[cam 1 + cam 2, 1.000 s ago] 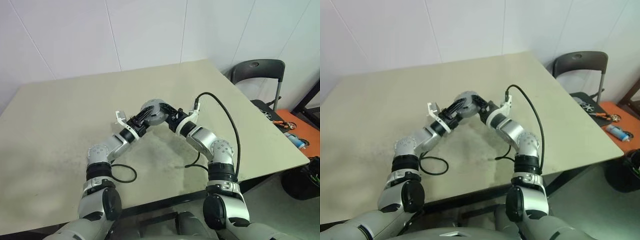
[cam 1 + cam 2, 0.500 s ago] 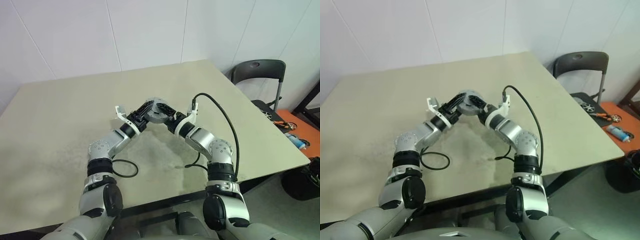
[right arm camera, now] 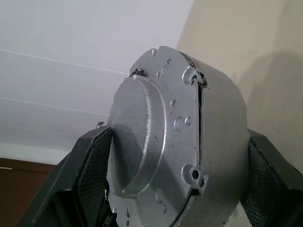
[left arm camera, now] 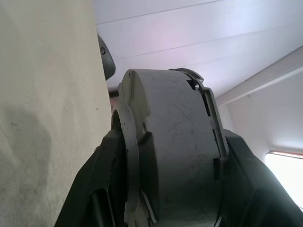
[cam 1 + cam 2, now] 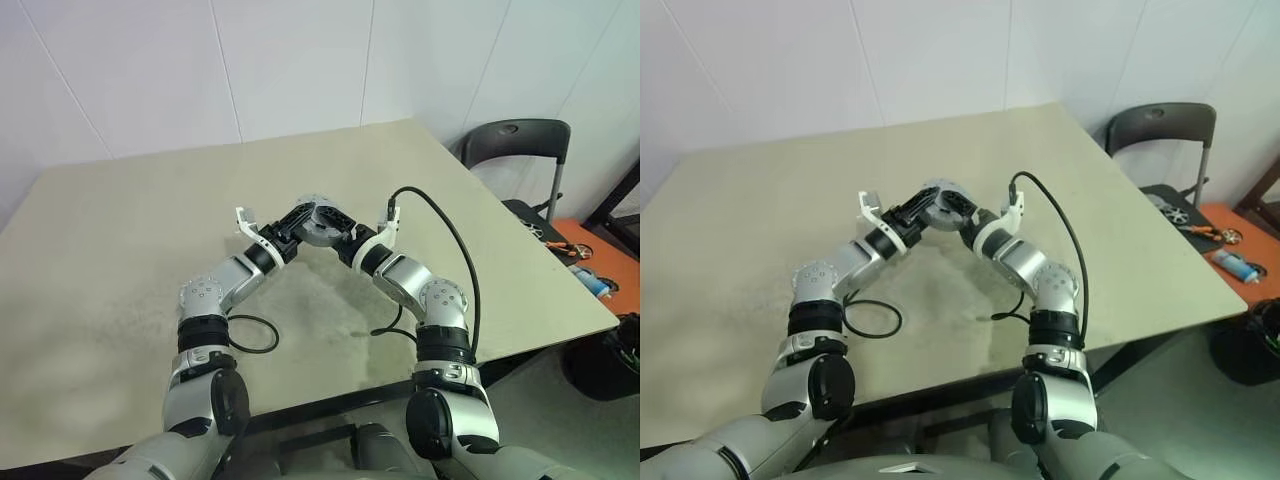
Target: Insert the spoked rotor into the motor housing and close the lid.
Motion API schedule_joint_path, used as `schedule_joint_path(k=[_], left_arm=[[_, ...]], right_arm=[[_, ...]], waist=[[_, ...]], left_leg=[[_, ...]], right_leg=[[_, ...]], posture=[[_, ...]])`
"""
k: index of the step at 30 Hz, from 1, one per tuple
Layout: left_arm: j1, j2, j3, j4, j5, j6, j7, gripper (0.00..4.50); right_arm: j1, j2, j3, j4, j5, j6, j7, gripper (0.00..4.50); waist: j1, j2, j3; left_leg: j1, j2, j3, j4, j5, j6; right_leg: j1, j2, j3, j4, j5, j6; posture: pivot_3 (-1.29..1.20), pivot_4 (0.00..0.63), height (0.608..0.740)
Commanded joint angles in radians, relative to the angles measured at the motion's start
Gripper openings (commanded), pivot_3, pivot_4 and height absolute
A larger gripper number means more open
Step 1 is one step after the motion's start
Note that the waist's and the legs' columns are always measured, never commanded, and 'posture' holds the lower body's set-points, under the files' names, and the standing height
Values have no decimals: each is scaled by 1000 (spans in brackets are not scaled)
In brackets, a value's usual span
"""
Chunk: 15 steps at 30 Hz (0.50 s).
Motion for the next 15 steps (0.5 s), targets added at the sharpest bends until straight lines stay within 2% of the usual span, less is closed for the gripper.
schedule_joint_path(k=[1, 15], left_arm=[[-16, 3, -28, -62, 1, 4, -5, 2103], [-58, 20, 7, -29, -7, -59, 5, 2103]], right_arm=[[-21, 13, 11, -22, -4, 2, -4, 3721], [-32, 9, -10, -6, 7, -20, -5, 3721]], waist=[[0, 0, 0], [0, 0, 0]], left_leg=[[0, 0, 0, 0, 0, 0], [0, 0, 0, 0, 0, 0]], right_leg=[[0, 0, 0, 0, 0, 0], [0, 0, 0, 0, 0, 0]], posture=[[0, 0, 740], [0, 0, 740]])
